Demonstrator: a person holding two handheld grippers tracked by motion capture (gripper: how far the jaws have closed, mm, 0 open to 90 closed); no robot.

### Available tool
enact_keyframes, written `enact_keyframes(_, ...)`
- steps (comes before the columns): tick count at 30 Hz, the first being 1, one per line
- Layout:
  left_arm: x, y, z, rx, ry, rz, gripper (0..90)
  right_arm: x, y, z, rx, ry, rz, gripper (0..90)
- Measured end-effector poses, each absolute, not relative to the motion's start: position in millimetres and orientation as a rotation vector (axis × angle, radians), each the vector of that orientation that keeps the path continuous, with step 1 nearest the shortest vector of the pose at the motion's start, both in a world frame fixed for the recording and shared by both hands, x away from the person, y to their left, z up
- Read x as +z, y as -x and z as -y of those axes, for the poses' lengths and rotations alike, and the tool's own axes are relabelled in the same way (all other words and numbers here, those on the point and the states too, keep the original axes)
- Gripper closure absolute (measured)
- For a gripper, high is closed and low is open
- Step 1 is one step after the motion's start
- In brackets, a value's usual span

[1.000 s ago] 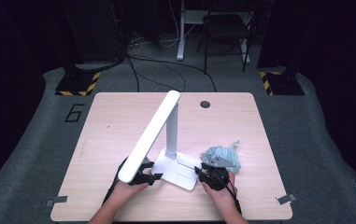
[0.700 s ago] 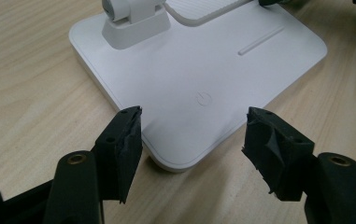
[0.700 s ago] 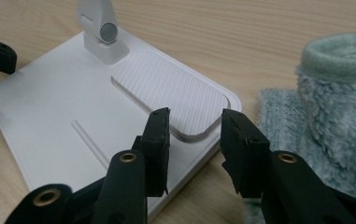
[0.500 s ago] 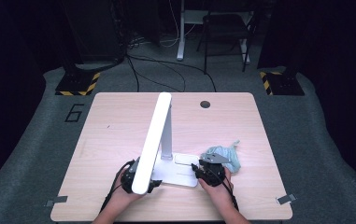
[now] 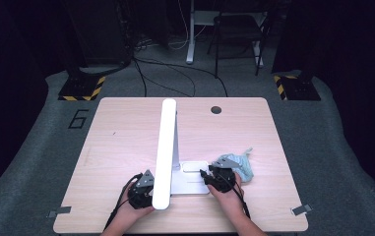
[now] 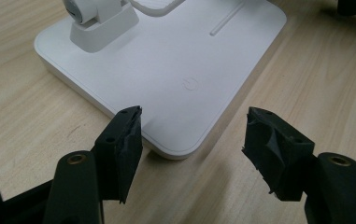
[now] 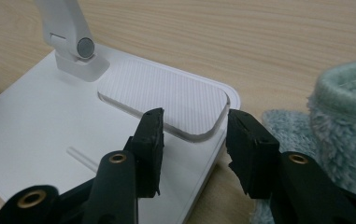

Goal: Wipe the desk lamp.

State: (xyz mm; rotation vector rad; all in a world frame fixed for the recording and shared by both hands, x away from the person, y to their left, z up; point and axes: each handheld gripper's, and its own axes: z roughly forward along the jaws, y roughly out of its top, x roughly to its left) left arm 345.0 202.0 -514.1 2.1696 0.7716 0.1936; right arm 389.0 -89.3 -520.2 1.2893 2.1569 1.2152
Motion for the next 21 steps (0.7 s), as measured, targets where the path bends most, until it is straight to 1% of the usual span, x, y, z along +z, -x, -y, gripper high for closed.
enact_keyframes(4, -515.9, -347.2, -203.8, 0.215, -2.192, -0.761, 36.7, -520.0, -389.1, 89.4, 1.212, -1.285, -2.162, 56.5)
enact_keyframes(7, -515.1, -347.3, -203.7, 0.197, -2.182, -0.762, 37.4, -519.3, -387.5, 89.0, 1.209, -1.286, -2.175, 55.7)
enact_keyframes(9, -512.9, -347.9, -204.3, 0.210, -2.188, -0.743, 37.5, -518.9, -386.7, 90.0, 1.190, -1.253, -2.186, 54.6)
enact_keyframes(10, -512.6, -347.1, -203.7, 0.198, -2.174, -0.756, 37.5, -518.8, -385.9, 89.3, 1.193, -1.260, -2.179, 53.9)
enact_keyframes(12, -511.0, -348.5, -205.5, 0.218, -2.171, -0.751, 37.5, -518.0, -384.8, 90.3, 1.196, -1.264, -2.175, 52.1)
enact_keyframes(13, -511.0, -348.3, -205.4, 0.198, -2.146, -0.769, 37.5, -517.5, -384.4, 90.8, 1.205, -1.270, -2.170, 51.3)
enact_keyframes(14, -509.7, -349.6, -206.7, 0.216, -2.149, -0.759, 37.5, -517.3, -384.1, 92.0, 1.210, -1.267, -2.162, 50.2)
enact_keyframes(15, -509.4, -349.5, -206.6, 0.197, -2.124, -0.778, 37.4, -516.3, -383.3, 93.4, 1.212, -1.271, -2.169, 49.1)
enact_keyframes(19, -506.4, -354.1, -209.7, 0.219, -2.125, -0.765, 37.3, -515.3, -379.5, 96.5, 1.255, -1.258, -2.167, 44.6)
enact_keyframes(21, -506.1, -356.4, -210.6, 0.222, -2.113, -0.770, 37.3, -515.3, -377.0, 96.3, 1.245, -1.230, -2.173, 44.0)
